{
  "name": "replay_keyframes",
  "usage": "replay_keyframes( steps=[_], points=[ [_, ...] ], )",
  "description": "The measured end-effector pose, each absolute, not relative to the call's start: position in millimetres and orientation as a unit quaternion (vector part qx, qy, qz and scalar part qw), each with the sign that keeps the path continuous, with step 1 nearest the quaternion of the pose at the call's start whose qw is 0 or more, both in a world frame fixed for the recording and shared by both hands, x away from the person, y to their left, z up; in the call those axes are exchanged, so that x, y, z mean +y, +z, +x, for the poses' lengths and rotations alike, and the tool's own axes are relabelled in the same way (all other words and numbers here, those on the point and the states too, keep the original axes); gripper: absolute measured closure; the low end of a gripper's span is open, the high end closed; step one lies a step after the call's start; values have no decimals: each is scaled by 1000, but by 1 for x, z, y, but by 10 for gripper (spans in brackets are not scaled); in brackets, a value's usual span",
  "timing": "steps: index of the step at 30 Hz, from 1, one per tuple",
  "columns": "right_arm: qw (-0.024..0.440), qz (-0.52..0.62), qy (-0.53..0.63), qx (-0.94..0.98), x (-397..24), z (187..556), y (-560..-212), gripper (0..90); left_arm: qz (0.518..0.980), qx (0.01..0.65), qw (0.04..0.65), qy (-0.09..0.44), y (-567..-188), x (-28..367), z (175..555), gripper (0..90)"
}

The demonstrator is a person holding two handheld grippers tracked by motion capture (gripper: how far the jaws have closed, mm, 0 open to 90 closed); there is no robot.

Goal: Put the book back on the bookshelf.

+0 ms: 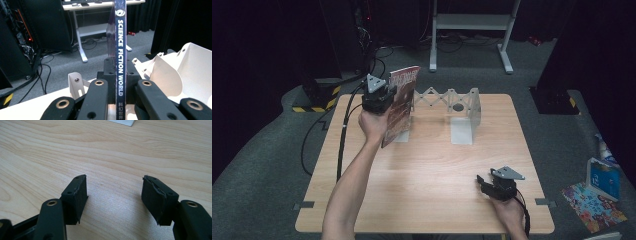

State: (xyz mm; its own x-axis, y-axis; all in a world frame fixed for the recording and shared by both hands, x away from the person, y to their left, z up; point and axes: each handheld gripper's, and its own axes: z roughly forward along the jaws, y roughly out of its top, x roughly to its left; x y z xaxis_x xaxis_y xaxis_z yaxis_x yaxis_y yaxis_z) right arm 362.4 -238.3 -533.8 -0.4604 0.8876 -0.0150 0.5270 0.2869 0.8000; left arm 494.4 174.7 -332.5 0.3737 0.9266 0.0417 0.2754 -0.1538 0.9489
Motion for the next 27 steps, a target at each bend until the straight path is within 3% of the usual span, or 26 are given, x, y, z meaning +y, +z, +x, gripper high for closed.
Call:
replay_keyframes(
  steps=[27],
  points=[
    [238,462,379,766,-238,362,-534,370,694,461,445,328,-352,189,467,824]
  ],
)
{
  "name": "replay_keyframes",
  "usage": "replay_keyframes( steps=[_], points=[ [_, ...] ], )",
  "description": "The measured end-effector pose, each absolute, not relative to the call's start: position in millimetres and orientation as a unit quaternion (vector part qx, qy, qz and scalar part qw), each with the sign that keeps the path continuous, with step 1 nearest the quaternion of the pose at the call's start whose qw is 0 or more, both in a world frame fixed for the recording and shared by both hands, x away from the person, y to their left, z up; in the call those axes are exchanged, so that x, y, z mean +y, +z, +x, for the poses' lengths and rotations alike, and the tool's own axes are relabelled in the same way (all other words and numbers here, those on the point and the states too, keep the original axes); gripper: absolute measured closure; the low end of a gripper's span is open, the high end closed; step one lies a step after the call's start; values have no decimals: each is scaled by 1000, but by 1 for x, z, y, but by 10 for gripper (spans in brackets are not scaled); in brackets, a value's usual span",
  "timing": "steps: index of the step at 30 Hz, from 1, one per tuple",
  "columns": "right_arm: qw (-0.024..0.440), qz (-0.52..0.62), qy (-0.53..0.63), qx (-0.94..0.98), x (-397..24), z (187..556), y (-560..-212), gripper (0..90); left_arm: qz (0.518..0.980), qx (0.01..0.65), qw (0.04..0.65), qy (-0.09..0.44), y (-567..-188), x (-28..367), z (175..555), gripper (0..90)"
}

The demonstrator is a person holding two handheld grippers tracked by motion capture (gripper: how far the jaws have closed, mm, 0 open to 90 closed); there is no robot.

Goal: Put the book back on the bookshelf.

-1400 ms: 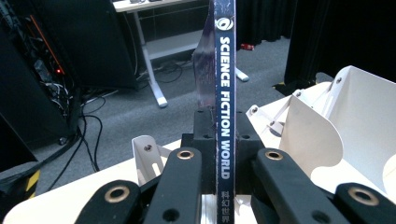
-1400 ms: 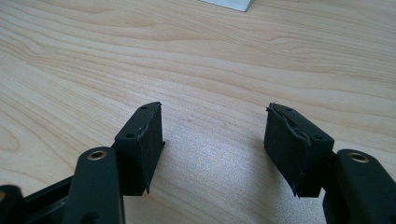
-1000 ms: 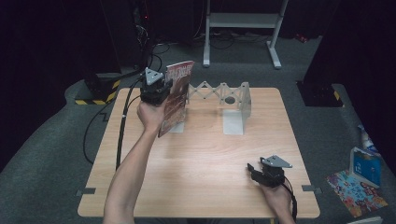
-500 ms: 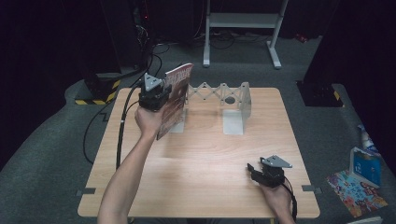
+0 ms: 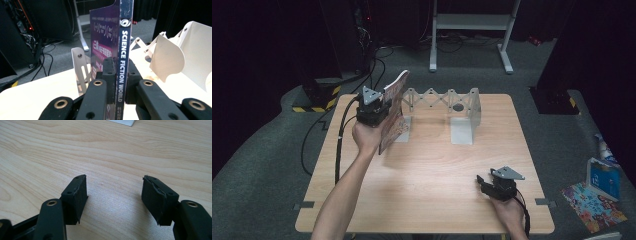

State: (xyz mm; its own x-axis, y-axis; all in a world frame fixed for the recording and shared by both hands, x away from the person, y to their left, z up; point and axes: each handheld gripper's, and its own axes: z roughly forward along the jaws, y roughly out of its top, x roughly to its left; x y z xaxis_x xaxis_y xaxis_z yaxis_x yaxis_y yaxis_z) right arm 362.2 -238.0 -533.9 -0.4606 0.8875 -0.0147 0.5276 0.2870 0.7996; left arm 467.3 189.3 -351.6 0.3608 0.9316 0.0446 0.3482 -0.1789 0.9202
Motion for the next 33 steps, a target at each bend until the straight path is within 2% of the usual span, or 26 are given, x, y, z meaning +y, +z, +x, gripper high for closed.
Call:
replay_keyframes(
  steps=[33],
  points=[
    [238,460,378,767,-238,362,-534,368,690,469,451,317,-365,212,426,813]
  ],
)
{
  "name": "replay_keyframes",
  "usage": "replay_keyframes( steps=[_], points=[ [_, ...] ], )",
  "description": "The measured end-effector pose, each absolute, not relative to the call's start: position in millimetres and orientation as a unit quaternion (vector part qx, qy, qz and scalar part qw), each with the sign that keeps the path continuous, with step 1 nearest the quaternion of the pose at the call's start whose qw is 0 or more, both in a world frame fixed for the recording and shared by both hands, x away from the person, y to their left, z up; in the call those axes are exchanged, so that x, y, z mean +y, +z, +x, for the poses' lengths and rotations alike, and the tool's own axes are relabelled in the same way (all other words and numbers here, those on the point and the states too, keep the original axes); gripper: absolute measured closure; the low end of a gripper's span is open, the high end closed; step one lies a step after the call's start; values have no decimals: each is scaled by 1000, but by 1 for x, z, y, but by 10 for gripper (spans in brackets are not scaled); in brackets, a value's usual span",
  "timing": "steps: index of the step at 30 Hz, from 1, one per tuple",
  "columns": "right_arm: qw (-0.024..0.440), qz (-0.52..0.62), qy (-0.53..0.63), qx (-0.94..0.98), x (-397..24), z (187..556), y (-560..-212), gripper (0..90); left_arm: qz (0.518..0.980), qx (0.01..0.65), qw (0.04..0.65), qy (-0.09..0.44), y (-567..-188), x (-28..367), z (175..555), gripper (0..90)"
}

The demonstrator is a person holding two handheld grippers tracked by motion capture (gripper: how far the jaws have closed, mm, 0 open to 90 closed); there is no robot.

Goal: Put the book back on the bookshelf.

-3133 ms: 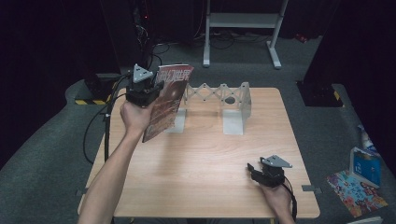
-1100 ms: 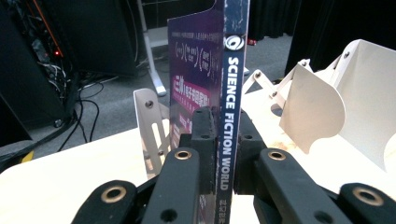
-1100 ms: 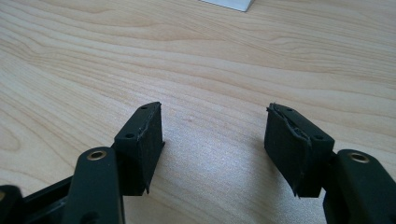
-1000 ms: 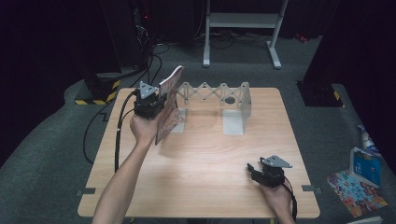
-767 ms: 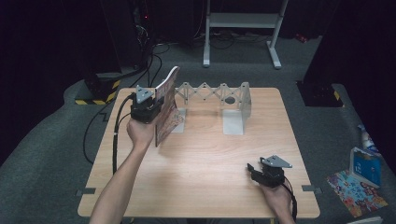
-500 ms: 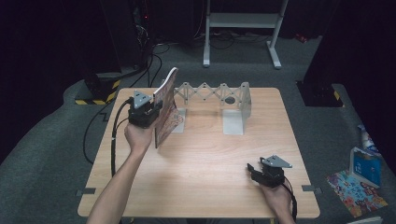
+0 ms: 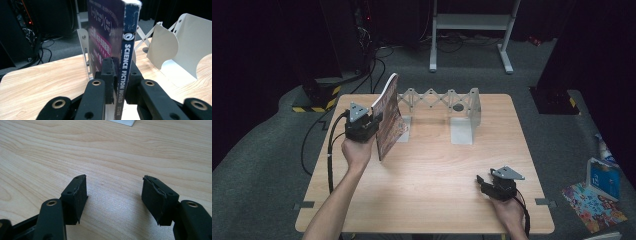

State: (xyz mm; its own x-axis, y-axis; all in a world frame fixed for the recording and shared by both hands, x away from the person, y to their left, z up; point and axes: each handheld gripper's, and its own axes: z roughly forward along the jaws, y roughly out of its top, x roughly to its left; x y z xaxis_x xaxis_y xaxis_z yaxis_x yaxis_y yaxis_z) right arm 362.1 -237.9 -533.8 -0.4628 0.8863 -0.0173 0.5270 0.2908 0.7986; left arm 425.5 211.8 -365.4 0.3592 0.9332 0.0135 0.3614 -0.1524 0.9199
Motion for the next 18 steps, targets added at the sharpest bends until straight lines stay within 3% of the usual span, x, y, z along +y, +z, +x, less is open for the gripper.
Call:
replay_keyframes(
  steps=[18],
  points=[
    [237,461,378,767,-238,362,-534,368,682,478,460,308,-369,224,417,817]
  ],
)
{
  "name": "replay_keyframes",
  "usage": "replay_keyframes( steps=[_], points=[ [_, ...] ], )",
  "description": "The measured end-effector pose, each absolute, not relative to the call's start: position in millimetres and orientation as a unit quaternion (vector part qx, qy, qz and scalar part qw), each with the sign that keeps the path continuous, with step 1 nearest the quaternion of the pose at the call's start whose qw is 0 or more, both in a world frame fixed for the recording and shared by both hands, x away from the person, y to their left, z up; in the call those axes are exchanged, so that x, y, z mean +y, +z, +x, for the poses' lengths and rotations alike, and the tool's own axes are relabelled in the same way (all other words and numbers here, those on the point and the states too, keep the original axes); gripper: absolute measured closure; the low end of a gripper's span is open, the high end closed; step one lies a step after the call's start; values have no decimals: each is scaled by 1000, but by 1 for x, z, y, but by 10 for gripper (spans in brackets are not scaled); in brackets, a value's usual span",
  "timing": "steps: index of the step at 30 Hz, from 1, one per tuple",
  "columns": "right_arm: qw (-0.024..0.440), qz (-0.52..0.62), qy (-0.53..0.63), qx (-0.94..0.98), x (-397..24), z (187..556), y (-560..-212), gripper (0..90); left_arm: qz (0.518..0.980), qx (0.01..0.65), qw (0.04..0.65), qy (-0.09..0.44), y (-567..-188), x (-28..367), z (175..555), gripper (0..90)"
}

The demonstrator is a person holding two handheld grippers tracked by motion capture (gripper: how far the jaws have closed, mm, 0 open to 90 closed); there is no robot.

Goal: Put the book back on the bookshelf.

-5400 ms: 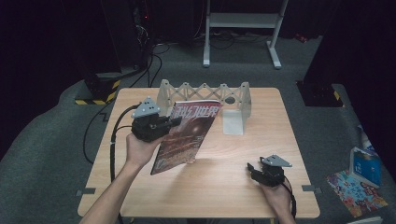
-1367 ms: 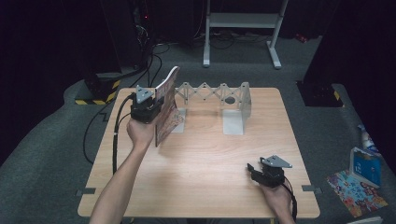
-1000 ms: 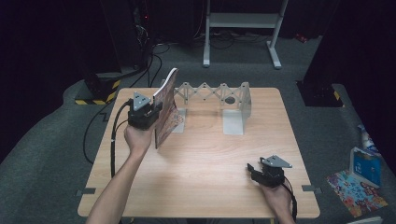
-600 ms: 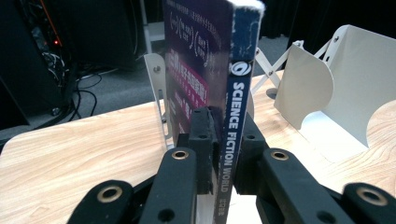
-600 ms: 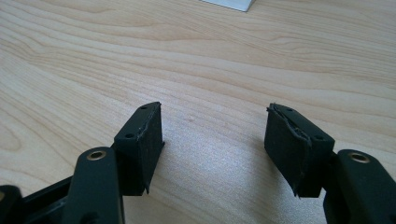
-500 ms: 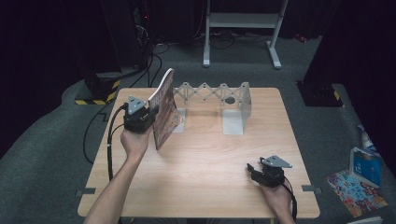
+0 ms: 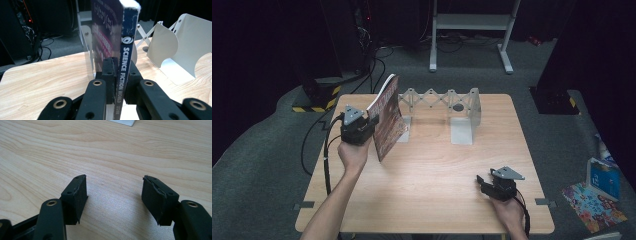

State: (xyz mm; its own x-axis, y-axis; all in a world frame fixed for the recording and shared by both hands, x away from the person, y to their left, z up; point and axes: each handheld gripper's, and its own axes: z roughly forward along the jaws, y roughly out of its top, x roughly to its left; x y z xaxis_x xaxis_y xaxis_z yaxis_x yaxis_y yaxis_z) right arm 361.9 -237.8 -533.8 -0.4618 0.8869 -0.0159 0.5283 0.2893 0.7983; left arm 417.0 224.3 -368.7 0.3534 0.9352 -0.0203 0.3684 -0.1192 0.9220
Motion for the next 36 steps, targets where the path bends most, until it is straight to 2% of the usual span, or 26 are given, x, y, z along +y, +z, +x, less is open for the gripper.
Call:
replay_keyframes(
  steps=[14,21,36],
  points=[
    [236,463,378,766,-238,362,-534,368,678,481,464,305,-371,232,413,818],
    [236,463,378,766,-237,362,-534,369,671,487,472,300,-368,235,416,783],
    [236,464,377,766,-237,361,-534,368,669,510,446,307,-348,228,427,741]
  ],
)
